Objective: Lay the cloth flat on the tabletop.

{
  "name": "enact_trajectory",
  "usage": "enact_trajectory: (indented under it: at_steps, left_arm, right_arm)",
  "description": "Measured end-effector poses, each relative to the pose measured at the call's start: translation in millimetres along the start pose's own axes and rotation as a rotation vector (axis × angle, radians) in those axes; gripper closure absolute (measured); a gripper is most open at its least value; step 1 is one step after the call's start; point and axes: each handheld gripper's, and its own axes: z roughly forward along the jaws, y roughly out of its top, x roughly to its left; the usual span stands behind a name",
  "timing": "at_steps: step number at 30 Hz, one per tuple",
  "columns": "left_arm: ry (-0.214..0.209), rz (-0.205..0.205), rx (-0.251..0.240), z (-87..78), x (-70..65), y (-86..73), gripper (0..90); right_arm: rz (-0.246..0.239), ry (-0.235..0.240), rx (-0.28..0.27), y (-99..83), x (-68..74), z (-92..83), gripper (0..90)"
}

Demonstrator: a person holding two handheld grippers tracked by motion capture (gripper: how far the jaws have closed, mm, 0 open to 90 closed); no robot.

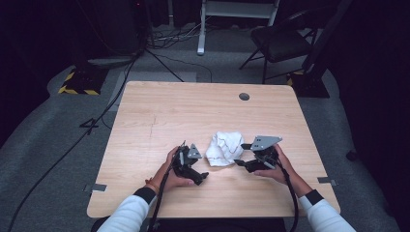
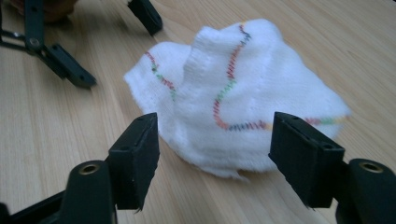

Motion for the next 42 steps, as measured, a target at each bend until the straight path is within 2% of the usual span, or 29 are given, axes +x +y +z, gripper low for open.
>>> enact_trajectory:
  at_steps: [3,5,7,11,13,14,18,19,20,21,22,24,28,29,32,35,36,38,42]
  left_arm:
    - [-0.009,0.009,-0.003,5.5,-2.3,6.4,6.1]
    - [-0.018,0.018,-0.015,12.3,-2.6,14.7,9.1]
    - [-0.018,0.015,-0.02,13.8,-2.3,16.8,14.0]
    - [-0.009,0.009,-0.036,18.8,-1.2,23.1,17.8]
    - [-0.008,0.012,-0.041,18.6,-0.1,23.7,26.6]
    - [0.0,0.01,-0.044,16.7,2.1,24.4,33.2]
    - [0.001,0.01,-0.065,9.0,7.8,24.5,52.3]
    - [0.001,0.01,-0.065,9.0,7.8,24.5,55.0]
    - [0.004,0.025,-0.073,5.4,8.8,25.3,59.2]
    - [0.004,0.025,-0.073,5.4,8.8,25.3,62.0]
    - [0.015,0.05,-0.08,1.7,8.1,25.6,63.5]
    - [0.02,0.059,-0.1,-3.5,8.7,26.4,68.1]
    - [0.023,0.076,-0.125,-12.6,8.8,28.0,76.0]
    - [0.028,0.083,-0.142,-19.6,9.6,28.7,77.9]
    - [0.034,0.081,-0.171,-30.1,12.2,28.6,81.3]
    - [0.042,0.076,-0.192,-37.8,14.5,27.2,82.3]
    - [0.041,0.078,-0.197,-42.3,15.8,25.9,82.8]
    - [0.036,0.085,-0.196,-45.9,16.8,25.4,83.5]
    - [0.049,0.073,-0.218,-54.6,20.7,25.0,84.2]
  right_arm:
    - [-0.012,0.01,0.009,2.3,2.9,8.1,35.8]
    - [-0.038,0.001,0.047,3.1,5.7,21.0,36.0]
    - [-0.038,-0.001,0.061,1.7,5.8,27.4,36.0]
    - [-0.038,-0.025,0.074,-0.4,5.2,30.6,40.9]
    - [-0.041,-0.036,0.075,-0.9,5.0,30.7,43.6]
    - [-0.05,-0.063,0.078,-2.0,5.1,30.3,52.5]
    - [-0.051,-0.093,0.082,-2.4,3.3,27.6,66.3]
    - [-0.051,-0.093,0.082,-2.4,3.3,27.6,66.3]
    - [-0.048,-0.099,0.077,-2.8,1.2,24.8,74.9]
    - [-0.052,-0.1,0.078,-2.9,0.8,23.7,76.2]
    - [-0.055,-0.105,0.077,-2.9,0.4,22.1,79.0]
    - [-0.052,-0.11,0.064,-2.8,-0.3,19.0,81.4]
    - [-0.058,-0.133,0.045,-1.5,-1.4,11.8,83.6]
    - [-0.05,-0.15,0.014,-0.8,-3.1,4.6,84.7]
    - [-0.039,-0.171,-0.02,-0.5,-6.1,-6.2,85.4]
    - [-0.028,-0.182,-0.038,-0.5,-8.7,-12.8,85.6]
    - [-0.004,-0.197,-0.069,-0.9,-13.3,-21.7,86.0]
    - [0.012,-0.201,-0.086,-1.3,-15.9,-26.2,86.1]
    - [0.021,-0.232,-0.098,-1.4,-19.3,-34.8,86.4]
